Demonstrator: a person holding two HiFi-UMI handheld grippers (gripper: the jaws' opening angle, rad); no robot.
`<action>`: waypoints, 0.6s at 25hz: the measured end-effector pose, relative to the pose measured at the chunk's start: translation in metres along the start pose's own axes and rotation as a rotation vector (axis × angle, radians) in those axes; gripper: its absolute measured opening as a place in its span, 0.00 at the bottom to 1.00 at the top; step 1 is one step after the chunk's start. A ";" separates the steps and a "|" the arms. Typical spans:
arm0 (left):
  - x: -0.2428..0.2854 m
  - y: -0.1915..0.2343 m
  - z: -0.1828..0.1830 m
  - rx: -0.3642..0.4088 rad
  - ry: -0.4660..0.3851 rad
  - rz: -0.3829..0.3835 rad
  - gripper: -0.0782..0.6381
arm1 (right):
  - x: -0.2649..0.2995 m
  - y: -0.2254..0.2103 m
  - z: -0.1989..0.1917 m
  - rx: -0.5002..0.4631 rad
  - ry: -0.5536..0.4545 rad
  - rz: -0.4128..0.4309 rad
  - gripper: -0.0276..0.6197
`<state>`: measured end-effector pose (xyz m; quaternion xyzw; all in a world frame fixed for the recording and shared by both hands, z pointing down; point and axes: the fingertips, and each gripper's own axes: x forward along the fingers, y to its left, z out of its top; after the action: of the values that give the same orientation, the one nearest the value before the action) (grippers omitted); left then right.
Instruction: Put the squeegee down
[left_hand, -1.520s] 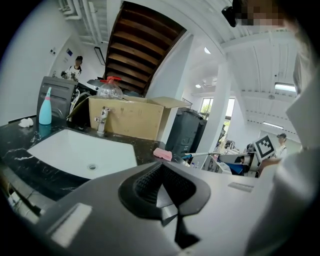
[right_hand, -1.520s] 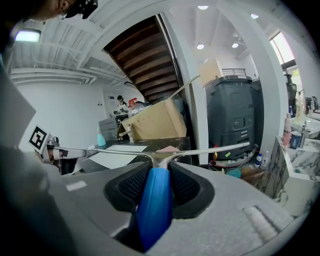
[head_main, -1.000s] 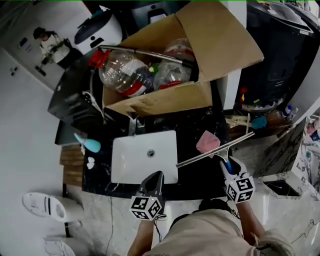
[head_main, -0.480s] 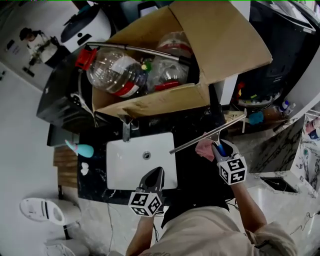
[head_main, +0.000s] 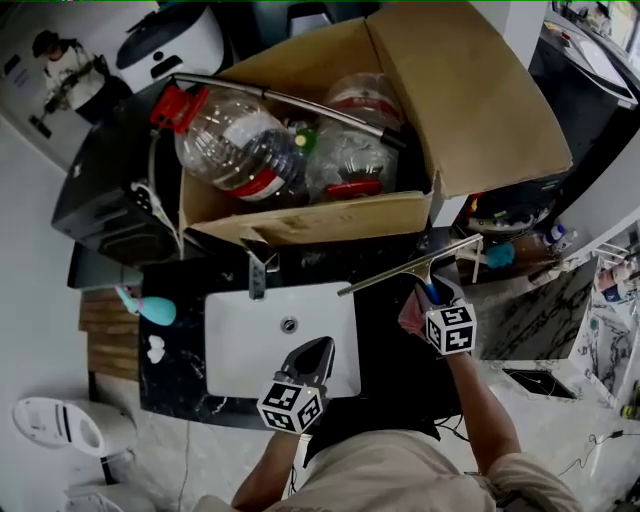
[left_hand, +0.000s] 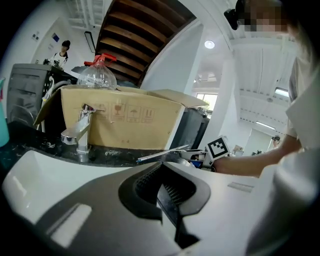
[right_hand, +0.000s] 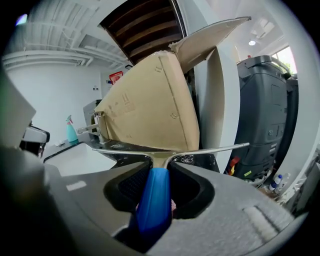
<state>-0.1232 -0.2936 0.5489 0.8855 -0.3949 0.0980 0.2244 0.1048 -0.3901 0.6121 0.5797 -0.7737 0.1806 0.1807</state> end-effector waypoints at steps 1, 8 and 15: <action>0.001 0.001 -0.001 -0.003 0.005 -0.010 0.13 | 0.006 -0.001 -0.001 0.000 0.011 -0.010 0.24; 0.002 0.010 -0.010 -0.024 0.034 -0.069 0.13 | 0.026 -0.007 -0.024 -0.001 0.115 -0.068 0.25; 0.002 0.013 -0.013 -0.016 0.052 -0.110 0.13 | 0.031 -0.009 -0.040 -0.073 0.193 -0.118 0.26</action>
<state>-0.1311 -0.2961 0.5655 0.9011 -0.3404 0.1054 0.2470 0.1086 -0.3987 0.6631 0.5971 -0.7234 0.1963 0.2855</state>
